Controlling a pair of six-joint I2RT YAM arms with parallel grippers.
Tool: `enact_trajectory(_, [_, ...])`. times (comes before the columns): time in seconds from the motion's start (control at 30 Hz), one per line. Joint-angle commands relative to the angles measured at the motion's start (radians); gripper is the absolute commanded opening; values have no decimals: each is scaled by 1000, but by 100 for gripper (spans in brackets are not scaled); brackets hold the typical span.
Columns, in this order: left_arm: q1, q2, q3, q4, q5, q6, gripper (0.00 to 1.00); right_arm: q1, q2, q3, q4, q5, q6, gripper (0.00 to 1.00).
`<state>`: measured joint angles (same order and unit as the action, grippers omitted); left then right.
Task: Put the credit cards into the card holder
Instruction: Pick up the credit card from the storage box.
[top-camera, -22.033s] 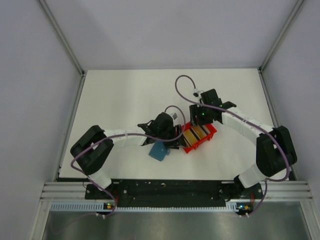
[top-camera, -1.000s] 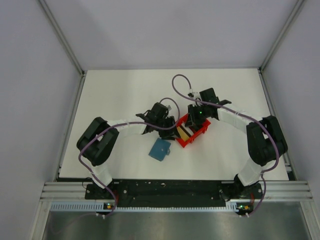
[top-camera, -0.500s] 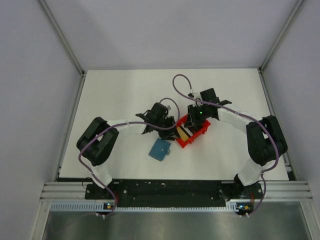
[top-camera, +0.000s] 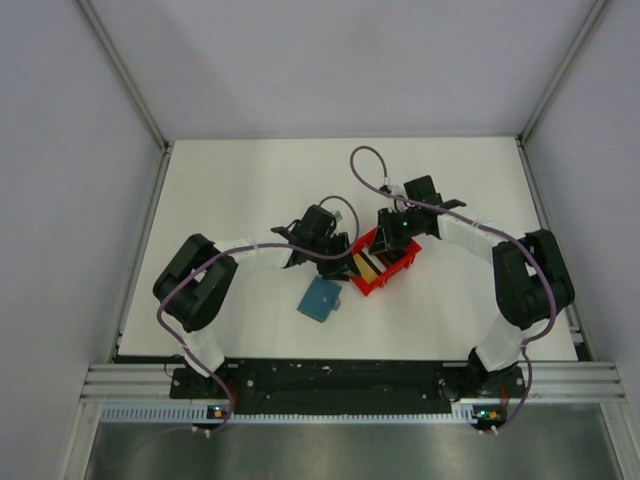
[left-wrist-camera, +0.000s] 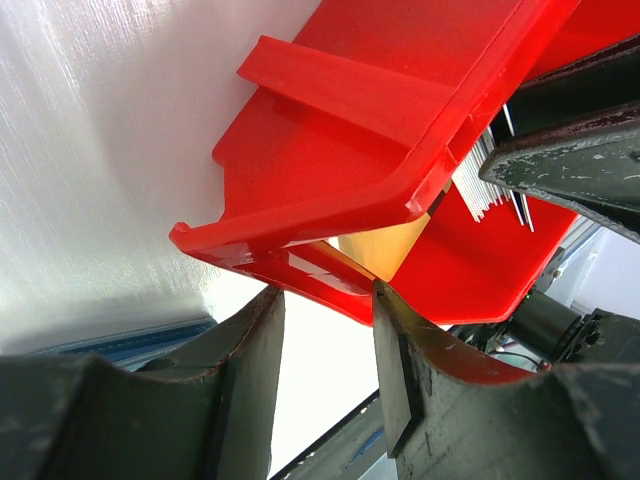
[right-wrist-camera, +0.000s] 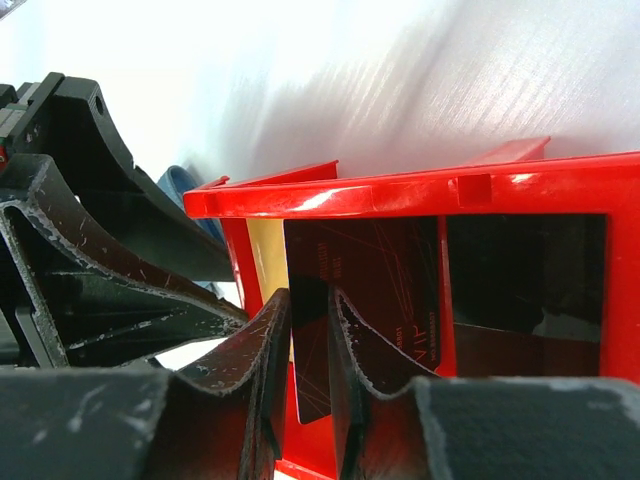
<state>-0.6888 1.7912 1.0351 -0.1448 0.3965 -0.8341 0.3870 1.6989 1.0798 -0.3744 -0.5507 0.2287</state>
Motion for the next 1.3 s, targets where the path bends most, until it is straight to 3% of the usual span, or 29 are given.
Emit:
enact_trajectory(0.0, [2, 2, 48, 79, 5, 13, 44, 0, 13, -15, -3, -123, 34, 18])
enact_trajectory(1.27, [2, 4, 45, 77, 11, 20, 45, -68, -56, -43, -8, 52, 47, 14])
